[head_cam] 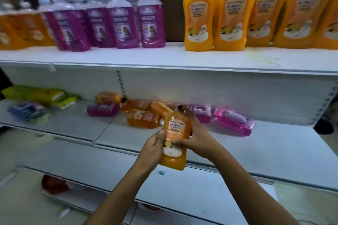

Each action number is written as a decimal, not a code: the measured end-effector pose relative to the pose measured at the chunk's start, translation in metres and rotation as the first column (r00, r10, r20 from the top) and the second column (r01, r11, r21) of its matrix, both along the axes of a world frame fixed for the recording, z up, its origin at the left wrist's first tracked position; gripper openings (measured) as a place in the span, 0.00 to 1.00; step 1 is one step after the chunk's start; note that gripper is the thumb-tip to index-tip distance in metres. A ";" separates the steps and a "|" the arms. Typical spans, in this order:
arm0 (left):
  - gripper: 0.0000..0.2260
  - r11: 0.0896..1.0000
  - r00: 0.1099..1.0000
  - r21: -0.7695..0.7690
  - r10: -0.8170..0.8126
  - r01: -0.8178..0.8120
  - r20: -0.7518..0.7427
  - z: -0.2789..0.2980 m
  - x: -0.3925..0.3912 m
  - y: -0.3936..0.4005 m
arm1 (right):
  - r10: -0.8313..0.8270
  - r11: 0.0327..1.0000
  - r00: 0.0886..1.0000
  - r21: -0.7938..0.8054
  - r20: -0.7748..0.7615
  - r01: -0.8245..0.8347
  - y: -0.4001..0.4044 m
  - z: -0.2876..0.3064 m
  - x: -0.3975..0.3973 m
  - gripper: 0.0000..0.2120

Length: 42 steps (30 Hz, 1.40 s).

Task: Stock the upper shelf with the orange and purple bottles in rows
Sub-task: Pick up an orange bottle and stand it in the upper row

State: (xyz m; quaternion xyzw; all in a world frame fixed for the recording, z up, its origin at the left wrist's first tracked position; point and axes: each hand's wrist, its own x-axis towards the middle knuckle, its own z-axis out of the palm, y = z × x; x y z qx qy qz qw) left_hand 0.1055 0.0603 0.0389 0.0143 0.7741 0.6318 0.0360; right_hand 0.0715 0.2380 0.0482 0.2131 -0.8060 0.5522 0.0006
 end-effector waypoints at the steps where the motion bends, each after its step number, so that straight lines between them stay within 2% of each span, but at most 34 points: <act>1: 0.23 1.000 1.000 0.002 0.025 -0.025 0.007 0.000 0.001 -0.009 | 0.025 0.999 1.000 -0.036 0.013 -0.025 -0.009 0.000 -0.003 0.45; 5: 0.23 0.995 0.996 0.054 0.085 -0.086 0.013 0.006 0.011 -0.040 | 0.063 0.992 0.995 -0.111 0.079 -0.054 -0.041 0.008 -0.014 0.39; 8: 0.21 0.989 0.994 0.119 0.092 -0.084 -0.062 0.013 0.022 -0.069 | 0.089 0.990 0.994 -0.115 0.068 -0.081 -0.069 0.021 -0.020 0.39; 11: 0.30 0.989 0.990 0.125 0.093 -0.080 -0.107 0.019 0.033 -0.101 | 0.133 0.984 0.991 -0.121 0.029 -0.128 -0.104 0.036 -0.023 0.43; 14: 0.37 0.988 0.983 0.115 0.122 -0.107 -0.138 0.022 0.040 -0.135 | 0.191 0.973 0.982 -0.136 0.005 -0.189 -0.148 0.050 -0.025 0.42; 20: 0.37 0.958 0.937 0.144 0.276 -0.250 -0.213 0.034 0.054 -0.211 | 0.340 0.931 0.929 -0.086 -0.143 -0.354 -0.238 0.082 -0.013 0.42; 24: 0.39 0.960 0.899 0.137 0.277 -0.244 -0.338 0.056 0.056 -0.239 | 0.342 0.929 0.913 -0.066 -0.224 -0.364 -0.262 0.115 0.000 0.42; 27: 0.40 0.979 0.876 0.133 0.199 -0.156 -0.440 0.076 0.046 -0.236 | 0.287 0.947 0.920 -0.064 -0.267 -0.314 -0.248 0.143 0.008 0.43; 31: 0.41 0.986 0.833 0.159 0.044 0.054 -0.552 0.106 0.023 -0.198 | 0.148 0.978 0.928 -0.091 -0.343 -0.190 -0.203 0.176 0.021 0.43; 36: 0.42 0.956 0.739 0.133 -0.109 0.260 -0.665 0.138 0.002 -0.108 | -0.028 0.991 0.929 -0.134 -0.369 -0.023 -0.117 0.208 0.038 0.43; 40: 0.42 0.911 0.666 0.076 -0.237 0.405 -0.707 0.156 -0.004 -0.026 | -0.150 0.989 0.897 -0.076 -0.416 0.131 -0.036 0.221 0.061 0.43; 42: 0.44 0.892 0.618 0.000 -0.313 0.452 -0.722 0.165 -0.003 0.018 | -0.194 0.978 0.867 -0.025 -0.458 0.206 0.008 0.227 0.075 0.45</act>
